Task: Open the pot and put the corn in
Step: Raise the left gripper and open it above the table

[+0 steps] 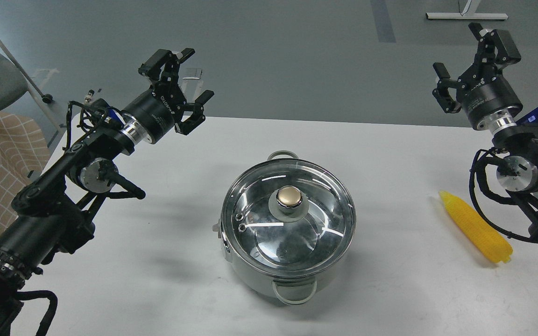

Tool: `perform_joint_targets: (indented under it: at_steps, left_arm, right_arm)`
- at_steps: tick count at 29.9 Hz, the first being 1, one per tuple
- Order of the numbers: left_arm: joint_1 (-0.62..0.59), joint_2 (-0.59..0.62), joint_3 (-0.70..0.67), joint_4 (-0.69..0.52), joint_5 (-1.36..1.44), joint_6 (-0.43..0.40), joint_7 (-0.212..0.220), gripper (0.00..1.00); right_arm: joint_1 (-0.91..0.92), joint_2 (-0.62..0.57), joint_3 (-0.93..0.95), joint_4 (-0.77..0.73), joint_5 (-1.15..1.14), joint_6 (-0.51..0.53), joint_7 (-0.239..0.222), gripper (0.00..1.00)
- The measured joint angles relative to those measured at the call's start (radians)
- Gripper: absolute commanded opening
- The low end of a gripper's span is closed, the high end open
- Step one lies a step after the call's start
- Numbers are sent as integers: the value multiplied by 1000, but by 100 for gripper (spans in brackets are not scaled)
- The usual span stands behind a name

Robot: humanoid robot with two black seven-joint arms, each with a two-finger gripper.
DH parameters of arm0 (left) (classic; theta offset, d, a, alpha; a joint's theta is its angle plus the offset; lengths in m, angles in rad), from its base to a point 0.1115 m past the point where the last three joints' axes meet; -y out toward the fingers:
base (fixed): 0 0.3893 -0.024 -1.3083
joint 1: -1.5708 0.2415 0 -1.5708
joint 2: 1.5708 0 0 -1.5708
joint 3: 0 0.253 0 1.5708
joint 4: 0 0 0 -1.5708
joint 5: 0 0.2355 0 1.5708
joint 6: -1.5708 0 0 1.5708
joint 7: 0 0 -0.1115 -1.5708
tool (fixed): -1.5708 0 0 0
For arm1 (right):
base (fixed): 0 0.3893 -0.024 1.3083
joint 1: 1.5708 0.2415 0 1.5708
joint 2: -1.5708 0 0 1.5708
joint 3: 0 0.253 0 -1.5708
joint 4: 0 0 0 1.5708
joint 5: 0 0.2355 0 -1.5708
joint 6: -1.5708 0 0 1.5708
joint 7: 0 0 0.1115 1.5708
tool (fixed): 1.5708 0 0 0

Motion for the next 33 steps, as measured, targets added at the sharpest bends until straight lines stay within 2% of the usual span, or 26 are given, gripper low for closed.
perform_joint_targets:
  at_steps: [5, 13, 25, 30, 33]
  left_arm:
    - [10, -6, -17, -1, -4, -6, -5, 98]
    - [18, -25, -69, -15, -12, -16, -68, 98]
    - [49, -32, -104, -27, -28, -2, -67, 98]
    - [40, -29, -105, -18, -100, 36, -70, 98]
    - [46, -26, -102, -17, -112, 73, -106, 98]
  right_arm:
    - [-4, 15, 0, 3, 1, 1, 0, 99]
    - [-7, 12, -1, 20, -3, 2, 0, 99]
    - [-9, 5, -32, 40, -16, 0, 0, 99]
    - [0, 4, -51, 33, -17, 0, 0, 99]
    - [1, 4, -52, 32, -17, 0, 0, 99]
